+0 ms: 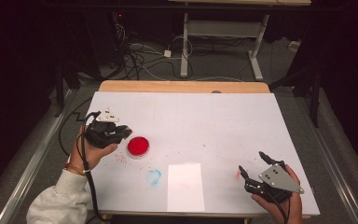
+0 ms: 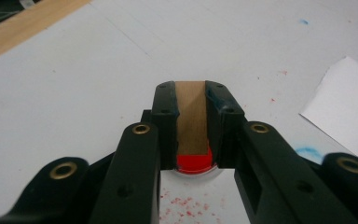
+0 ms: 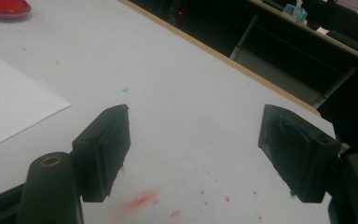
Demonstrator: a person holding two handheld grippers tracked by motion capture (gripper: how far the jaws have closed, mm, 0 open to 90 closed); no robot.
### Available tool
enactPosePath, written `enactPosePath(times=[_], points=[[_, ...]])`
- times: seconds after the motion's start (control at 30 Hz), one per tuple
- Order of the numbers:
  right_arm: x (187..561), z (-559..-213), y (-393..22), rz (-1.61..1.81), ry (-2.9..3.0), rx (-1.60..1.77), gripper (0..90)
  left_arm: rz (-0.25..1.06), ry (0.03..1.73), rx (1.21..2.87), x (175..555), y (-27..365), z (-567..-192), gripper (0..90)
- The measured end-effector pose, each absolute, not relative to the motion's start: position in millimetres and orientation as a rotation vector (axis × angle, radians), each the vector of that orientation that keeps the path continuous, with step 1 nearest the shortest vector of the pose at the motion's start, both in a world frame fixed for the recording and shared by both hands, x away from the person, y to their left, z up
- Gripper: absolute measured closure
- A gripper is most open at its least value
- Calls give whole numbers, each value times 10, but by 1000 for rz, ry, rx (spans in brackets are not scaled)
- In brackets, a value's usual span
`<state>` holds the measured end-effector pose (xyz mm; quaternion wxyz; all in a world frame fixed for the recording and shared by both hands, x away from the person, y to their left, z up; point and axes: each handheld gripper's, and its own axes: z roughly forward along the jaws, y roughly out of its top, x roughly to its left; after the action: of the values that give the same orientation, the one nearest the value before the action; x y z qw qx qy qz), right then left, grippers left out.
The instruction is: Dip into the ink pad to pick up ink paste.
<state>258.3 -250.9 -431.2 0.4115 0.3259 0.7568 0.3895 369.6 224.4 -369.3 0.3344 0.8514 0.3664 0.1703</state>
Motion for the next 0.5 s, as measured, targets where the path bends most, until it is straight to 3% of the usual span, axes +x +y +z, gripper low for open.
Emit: enactPosePath(times=[0.5], points=[[2579, -4310, -2504, 980, 1898, 823, 252, 404, 918, 2315, 3771, 2112, -3843, 737]])
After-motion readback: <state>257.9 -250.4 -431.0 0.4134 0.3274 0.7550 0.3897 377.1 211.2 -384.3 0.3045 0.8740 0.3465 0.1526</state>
